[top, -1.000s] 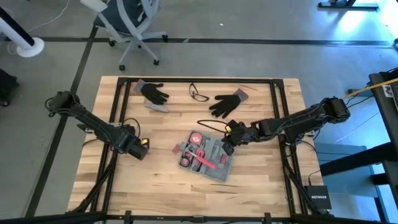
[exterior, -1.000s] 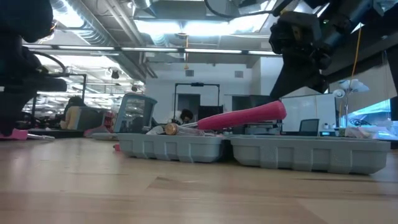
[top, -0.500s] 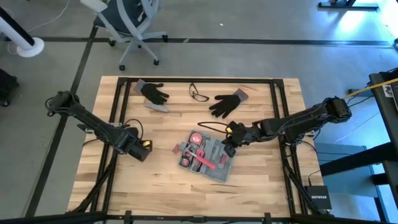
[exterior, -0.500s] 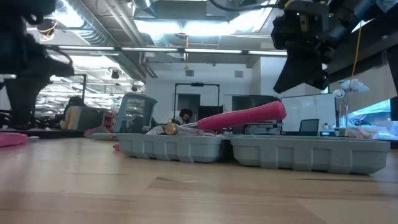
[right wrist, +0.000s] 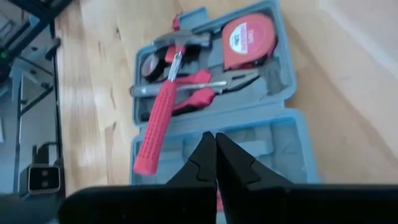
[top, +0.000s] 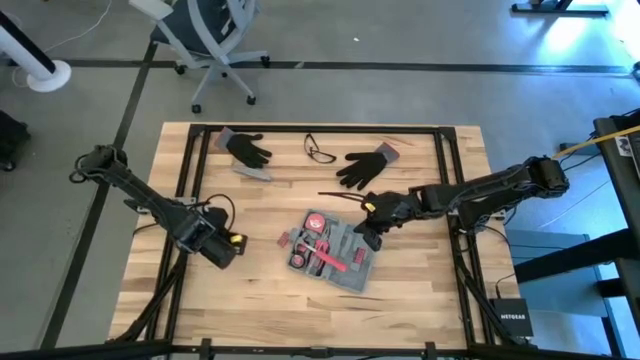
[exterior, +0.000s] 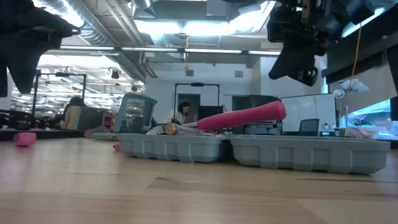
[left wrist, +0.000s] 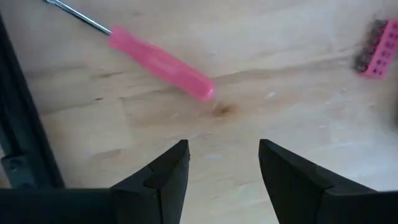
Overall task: Prefit tool cases
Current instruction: Remove the orange socket wrench from the gray prefit tool case
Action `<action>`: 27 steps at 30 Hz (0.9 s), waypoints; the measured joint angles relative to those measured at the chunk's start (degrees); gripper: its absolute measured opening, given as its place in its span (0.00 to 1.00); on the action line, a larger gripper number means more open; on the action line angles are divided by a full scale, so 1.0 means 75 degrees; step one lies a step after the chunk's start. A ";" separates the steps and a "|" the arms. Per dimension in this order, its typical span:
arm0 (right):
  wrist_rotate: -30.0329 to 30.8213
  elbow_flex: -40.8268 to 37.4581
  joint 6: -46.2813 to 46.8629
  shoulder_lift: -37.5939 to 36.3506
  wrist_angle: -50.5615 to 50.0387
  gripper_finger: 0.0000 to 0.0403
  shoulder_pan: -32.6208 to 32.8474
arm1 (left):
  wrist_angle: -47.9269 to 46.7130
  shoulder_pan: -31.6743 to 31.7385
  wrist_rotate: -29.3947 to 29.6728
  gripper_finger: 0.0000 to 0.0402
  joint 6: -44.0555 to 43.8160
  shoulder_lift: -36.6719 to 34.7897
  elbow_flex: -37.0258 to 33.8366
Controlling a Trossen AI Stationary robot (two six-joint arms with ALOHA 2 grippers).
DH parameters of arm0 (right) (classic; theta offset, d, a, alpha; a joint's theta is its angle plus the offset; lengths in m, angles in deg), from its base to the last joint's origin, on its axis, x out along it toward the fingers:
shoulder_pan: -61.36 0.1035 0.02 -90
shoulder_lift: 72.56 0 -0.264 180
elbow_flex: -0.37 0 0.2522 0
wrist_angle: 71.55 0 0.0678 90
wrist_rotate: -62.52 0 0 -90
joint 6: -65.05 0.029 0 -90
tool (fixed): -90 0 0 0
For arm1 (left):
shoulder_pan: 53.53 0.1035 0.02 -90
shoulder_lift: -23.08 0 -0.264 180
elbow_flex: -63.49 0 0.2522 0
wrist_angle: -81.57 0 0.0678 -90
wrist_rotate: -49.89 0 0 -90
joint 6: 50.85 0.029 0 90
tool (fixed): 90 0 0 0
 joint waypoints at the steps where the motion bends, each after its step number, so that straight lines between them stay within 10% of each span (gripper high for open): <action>1: 0.0002 0.0000 0.0000 0.0000 0.0076 0.00 -0.0002 | 0.0012 0.0001 0.0205 0.46 -0.0108 0.0000 0.0017; 6: -0.0004 0.0000 0.0003 0.0003 0.0448 0.00 0.0006 | -0.0133 0.0330 0.1339 0.39 -0.0492 0.0224 0.0037; 12: 0.0001 0.0000 0.0387 0.0006 0.0471 0.00 0.0006 | 0.0258 0.1132 0.1921 0.04 -0.0680 0.1531 0.0033; 27: -0.0216 0.0000 0.1055 0.0009 0.1120 0.00 0.0023 | 0.1120 0.2215 0.1697 0.00 -0.1369 0.3115 0.0033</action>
